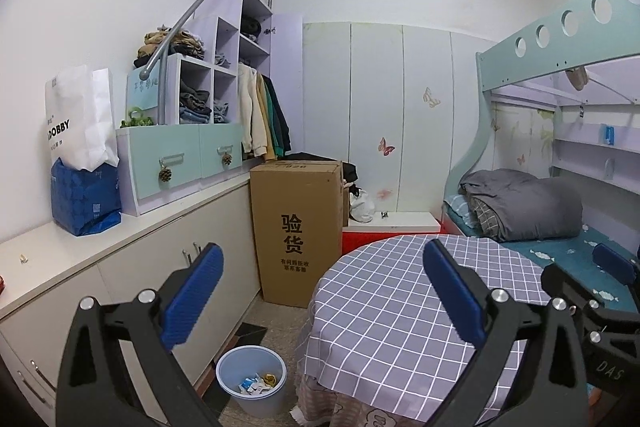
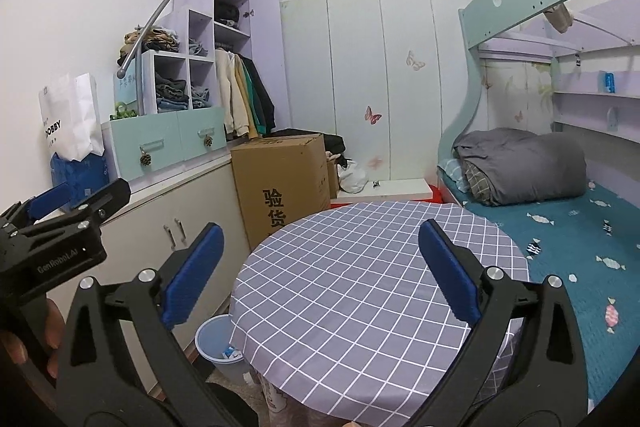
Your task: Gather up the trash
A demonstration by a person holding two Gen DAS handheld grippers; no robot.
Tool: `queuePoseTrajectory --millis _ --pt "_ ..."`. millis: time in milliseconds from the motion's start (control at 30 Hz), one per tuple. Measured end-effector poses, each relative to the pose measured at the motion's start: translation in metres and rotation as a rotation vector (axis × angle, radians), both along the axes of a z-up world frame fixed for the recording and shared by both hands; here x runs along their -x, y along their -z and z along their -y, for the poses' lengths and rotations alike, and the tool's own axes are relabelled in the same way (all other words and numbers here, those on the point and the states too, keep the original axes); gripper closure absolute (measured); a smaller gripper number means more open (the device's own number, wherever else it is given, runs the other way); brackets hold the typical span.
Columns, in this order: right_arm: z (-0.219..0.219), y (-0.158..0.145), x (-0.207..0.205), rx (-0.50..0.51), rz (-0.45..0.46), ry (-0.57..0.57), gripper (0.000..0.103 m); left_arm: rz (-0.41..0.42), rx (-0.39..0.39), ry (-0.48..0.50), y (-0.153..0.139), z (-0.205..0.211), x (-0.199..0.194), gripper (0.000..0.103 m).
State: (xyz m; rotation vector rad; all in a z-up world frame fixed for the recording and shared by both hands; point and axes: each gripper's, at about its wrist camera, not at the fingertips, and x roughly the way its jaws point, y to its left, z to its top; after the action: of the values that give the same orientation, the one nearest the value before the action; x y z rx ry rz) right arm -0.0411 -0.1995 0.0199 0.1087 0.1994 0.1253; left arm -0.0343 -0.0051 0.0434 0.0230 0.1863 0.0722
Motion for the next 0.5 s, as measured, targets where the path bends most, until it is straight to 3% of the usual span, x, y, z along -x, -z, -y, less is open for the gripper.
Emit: queuePoseTrajectory --millis 500 --pt "-0.005 0.011 -0.006 0.006 -0.037 -0.008 0.007 -0.019 -0.027 0.005 0.008 0.003 -0.006 0.005"
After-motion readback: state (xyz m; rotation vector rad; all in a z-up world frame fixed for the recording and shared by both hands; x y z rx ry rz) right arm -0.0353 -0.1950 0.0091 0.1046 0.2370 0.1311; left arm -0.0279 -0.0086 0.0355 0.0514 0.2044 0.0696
